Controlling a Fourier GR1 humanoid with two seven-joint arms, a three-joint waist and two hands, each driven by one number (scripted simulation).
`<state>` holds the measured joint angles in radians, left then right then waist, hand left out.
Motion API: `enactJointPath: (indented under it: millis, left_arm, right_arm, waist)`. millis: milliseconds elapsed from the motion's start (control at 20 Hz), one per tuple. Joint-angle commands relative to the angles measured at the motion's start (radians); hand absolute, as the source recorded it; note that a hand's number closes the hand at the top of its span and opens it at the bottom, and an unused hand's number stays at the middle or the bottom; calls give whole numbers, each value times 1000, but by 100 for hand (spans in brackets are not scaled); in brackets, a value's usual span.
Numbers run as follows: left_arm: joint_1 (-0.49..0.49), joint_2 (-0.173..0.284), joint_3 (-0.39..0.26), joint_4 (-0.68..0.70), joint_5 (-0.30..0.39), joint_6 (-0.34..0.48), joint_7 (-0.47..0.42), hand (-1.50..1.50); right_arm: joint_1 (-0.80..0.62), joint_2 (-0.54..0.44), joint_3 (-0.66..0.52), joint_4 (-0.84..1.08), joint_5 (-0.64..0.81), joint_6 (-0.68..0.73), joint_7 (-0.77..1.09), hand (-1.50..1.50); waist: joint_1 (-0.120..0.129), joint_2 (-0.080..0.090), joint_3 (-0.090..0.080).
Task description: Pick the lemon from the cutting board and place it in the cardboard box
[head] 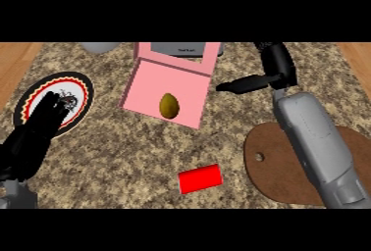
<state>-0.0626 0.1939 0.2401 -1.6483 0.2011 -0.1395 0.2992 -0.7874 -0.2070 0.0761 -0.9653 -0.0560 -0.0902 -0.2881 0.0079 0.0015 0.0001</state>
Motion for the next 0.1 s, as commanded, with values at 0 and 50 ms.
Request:
enactJointPath:
  millis: [0,50]
  left_arm:
    - [-24,5,7,54,-11,1,-18,0]
    - [19,-1,2,6,-15,-5,-28,0]
  right_arm:
    - [-61,-9,-49,138,14,64,-86,-150]
    - [34,-27,-30,56,32,60,-82,-150]
  waist:
    - [3,2,0]
    - [-1,-1,0]
